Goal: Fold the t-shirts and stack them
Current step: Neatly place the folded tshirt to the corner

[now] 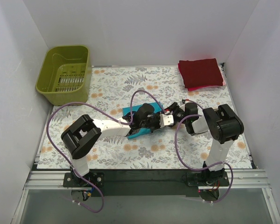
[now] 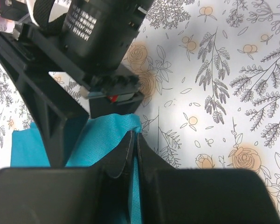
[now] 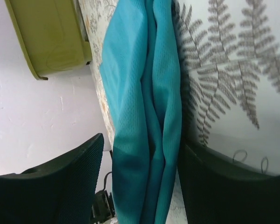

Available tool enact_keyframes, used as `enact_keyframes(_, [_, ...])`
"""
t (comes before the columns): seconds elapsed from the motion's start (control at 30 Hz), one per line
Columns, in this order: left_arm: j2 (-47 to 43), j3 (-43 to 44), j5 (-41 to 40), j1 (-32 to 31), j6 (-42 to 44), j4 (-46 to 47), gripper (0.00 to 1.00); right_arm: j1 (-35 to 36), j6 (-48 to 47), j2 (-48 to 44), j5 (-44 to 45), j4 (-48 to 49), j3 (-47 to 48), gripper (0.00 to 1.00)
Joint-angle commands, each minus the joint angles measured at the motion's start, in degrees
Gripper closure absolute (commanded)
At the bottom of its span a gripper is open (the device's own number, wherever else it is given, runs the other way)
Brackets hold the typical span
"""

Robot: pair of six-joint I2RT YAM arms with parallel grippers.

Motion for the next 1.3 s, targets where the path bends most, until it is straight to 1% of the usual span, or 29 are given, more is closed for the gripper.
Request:
enact_keyframes(0.0, [-4.1, 0.2, 2.3, 0.6, 0.0, -0.7, 1.0, 1.2, 0.2, 3.2, 5.9, 5.2, 2.1, 0.32])
enact_keyframes(0.07, [-4.2, 0.2, 2.6, 0.7, 0.1, -1.0, 1.0, 2.0, 0.3, 5.3, 7.0, 5.6, 3.3, 0.31])
enact_keyframes(0.27, [-3.3, 0.3, 2.8, 0.8, 0.3, -1.7, 1.0, 4.0, -0.1, 7.7, 11.6, 5.8, 6.4, 0.32])
enact_keyframes(0.33, [-3.0, 0.3, 2.7, 0.8, 0.1, -1.6, 1.0, 4.8, -0.1, 8.7, 12.8, 5.8, 7.3, 0.36])
enact_keyframes(0.47, [-3.0, 0.4, 2.1, 1.0, 0.0, -1.5, 1.0, 5.5, 0.3, 9.6, 13.5, 5.8, 8.2, 0.53])
enact_keyframes(0.5, [-3.0, 0.5, 2.0, 1.0, -0.2, -1.7, 1.0, 5.5, -0.4, 9.6, 13.4, 5.8, 8.3, 0.64])
enact_keyframes(0.53, [-3.1, 0.7, 1.8, 1.0, -0.3, -2.0, 1.0, 5.5, -1.2, 9.4, 12.9, 5.7, 8.7, 0.7])
enact_keyframes(0.57, [-3.4, 0.9, 1.1, 1.0, -0.6, -2.4, 0.9, 5.4, -2.1, 9.1, 12.4, 5.5, 9.0, 0.78])
enact_keyframes(0.6, [-3.7, 1.1, 0.5, 1.0, -1.1, -3.3, 0.81, 4.9, -3.6, 8.7, 11.7, 5.2, 10.4, 0.93])
enact_keyframes(0.63, [-4.8, 1.4, 0.4, 1.3, -1.7, -4.0, 0.73, 4.7, -7.7, 8.5, 9.4, 4.3, 11.6, 0.99])
enact_keyframes(0.67, [-5.5, 1.7, 0.4, 1.5, -1.7, -5.1, 0.66, 3.9, -10.9, 8.3, 8.3, -0.5, 13.0, 0.99])
enact_keyframes(0.7, [-6.2, 1.8, 0.5, 1.6, -1.7, -8.2, 0.58, 3.5, -13.9, 7.4, 7.7, -2.6, 16.1, 0.99])
enact_keyframes(0.73, [-8.2, 2.0, 0.6, 1.8, -1.7, -9.8, 0.54, 3.2, -21.5, 7.0, 6.6, -4.2, 17.6, 0.99])
enact_keyframes(0.77, [-9.3, 1.9, 1.2, 1.9, -2.0, -11.5, 0.5, 2.6, -24.8, 6.8, 6.2, -9.4, 19.5, 0.99])
enact_keyframes(0.8, [-10.5, 2.0, 2.3, 2.0, -1.9, -15.7, 0.42, 2.2, -27.3, 6.7, 5.7, -11.6, 21.2, 0.99])
enact_keyframes(0.87, [-14.3, 1.2, 2.6, 2.1, -3.3, -18.1, 0.33, 1.0, -34.0, 6.8, 3.9, -17.0, 25.4, 0.99])
enact_keyframes(0.9, [-15.6, 0.4, 2.4, 2.1, -3.6, -20.4, 0.26, 0.6, -36.3, 6.8, 3.7, -19.2, 26.5, 0.99])
enact_keyframes(0.93, [-16.7, 0.0, 1.7, 2.1, -4.0, -21.2, 0.25, 0.3, -38.4, 6.8, 3.2, -21.3, 29.6, 0.99])
enact_keyframes(0.97, [-19.1, -0.4, 0.9, 2.1, -4.5, -21.8, 0.24, -0.2, -43.9, 6.8, 3.4, -23.4, 31.0, 0.99])
enact_keyframes(1.0, [-20.1, -0.9, -0.3, 2.1, -5.8, -22.6, 0.21, -0.3, -47.0, 6.6, 3.6, -27.6, 32.4, 0.99])
enact_keyframes(1.03, [-21.1, -1.4, -2.3, 2.1, -6.2, -23.2, 0.15, -0.3, -50.1, 6.5, 4.9, -29.3, 33.6, 0.99])
enact_keyframes(1.1, [-23.4, -1.9, -4.6, 2.1, -7.6, -25.0, 0.14, -0.6, -58.6, 6.6, 6.0, -32.2, 37.4, 0.99])
enact_keyframes(1.13, [-24.1, -2.6, -6.5, 2.2, -8.0, -25.4, 0.14, -0.7, -61.5, 6.9, 6.6, -35.1, 38.8, 0.99])
enact_keyframes(1.17, [-24.7, -3.1, -7.0, 2.3, -8.4, -25.9, 0.14, -0.9, -63.9, 8.1, 7.1, -36.7, 42.6, 0.99])
enact_keyframes(1.2, [-26.2, -3.6, -7.5, 2.3, -8.9, -26.7, 0.14, -1.0, -68.0, 8.9, 7.9, -38.2, 44.4, 0.99])
enact_keyframes(1.27, [-27.7, -5.3, -9.0, 2.3, -9.4, -27.0, 0.14, -1.4, -70.8, 10.9, 10.3, -42.1, 48.2, 0.99])
